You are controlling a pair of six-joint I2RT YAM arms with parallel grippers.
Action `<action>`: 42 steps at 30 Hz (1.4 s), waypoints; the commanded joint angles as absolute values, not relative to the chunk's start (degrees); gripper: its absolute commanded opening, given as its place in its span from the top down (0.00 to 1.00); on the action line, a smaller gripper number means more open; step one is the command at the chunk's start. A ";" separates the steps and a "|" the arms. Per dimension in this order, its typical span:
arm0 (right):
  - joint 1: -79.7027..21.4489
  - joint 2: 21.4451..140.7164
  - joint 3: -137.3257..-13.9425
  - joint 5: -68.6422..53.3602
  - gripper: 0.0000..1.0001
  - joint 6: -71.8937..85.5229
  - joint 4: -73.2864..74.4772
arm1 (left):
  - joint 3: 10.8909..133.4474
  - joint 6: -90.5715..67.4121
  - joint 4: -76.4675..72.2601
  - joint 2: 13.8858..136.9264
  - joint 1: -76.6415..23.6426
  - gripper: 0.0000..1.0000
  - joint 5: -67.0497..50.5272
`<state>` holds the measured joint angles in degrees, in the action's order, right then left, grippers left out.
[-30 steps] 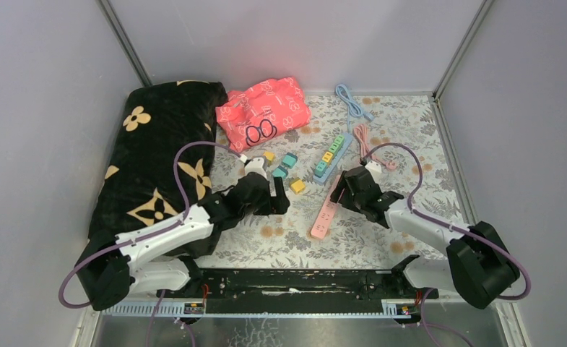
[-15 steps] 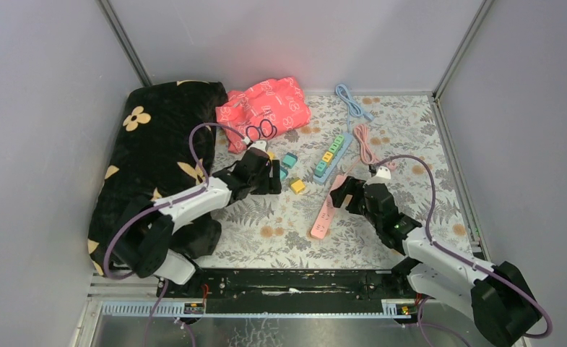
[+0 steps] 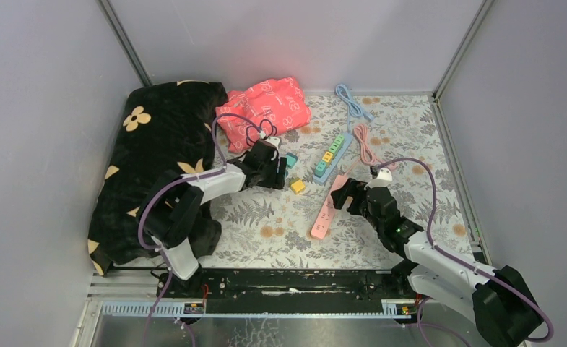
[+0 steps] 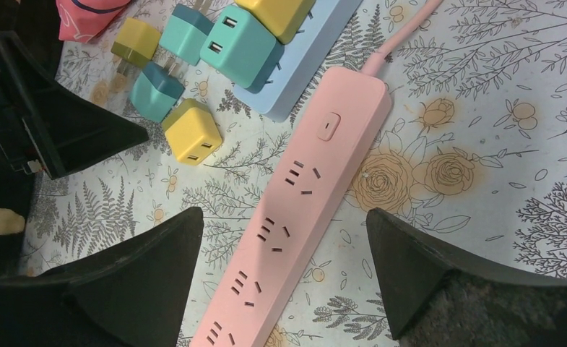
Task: Insert the plug
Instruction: Pick up the plug from the center of the board.
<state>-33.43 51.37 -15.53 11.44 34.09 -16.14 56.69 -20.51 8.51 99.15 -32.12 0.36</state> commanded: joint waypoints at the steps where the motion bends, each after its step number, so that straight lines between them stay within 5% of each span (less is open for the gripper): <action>1: -33.60 51.87 -15.32 12.33 0.10 33.16 -19.66 | 59.47 -15.08 4.58 101.63 -31.55 0.28 -1.40; 16: -33.60 52.80 -16.17 10.72 0.11 34.11 -19.07 | 65.24 -10.85 5.29 109.15 -31.11 0.30 -1.01; 31: -33.57 51.91 -18.35 9.96 0.11 34.41 -14.43 | 61.45 -11.27 4.26 105.24 -31.11 0.60 -4.29; 42: -33.58 51.71 -25.83 6.01 0.12 35.43 -4.08 | 56.56 -14.06 6.60 92.09 -35.88 0.66 -2.73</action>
<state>-33.43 52.71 -21.02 8.78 34.81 -7.88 57.54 -12.99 6.50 97.60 -32.88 -3.66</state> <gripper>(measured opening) 0.888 0.521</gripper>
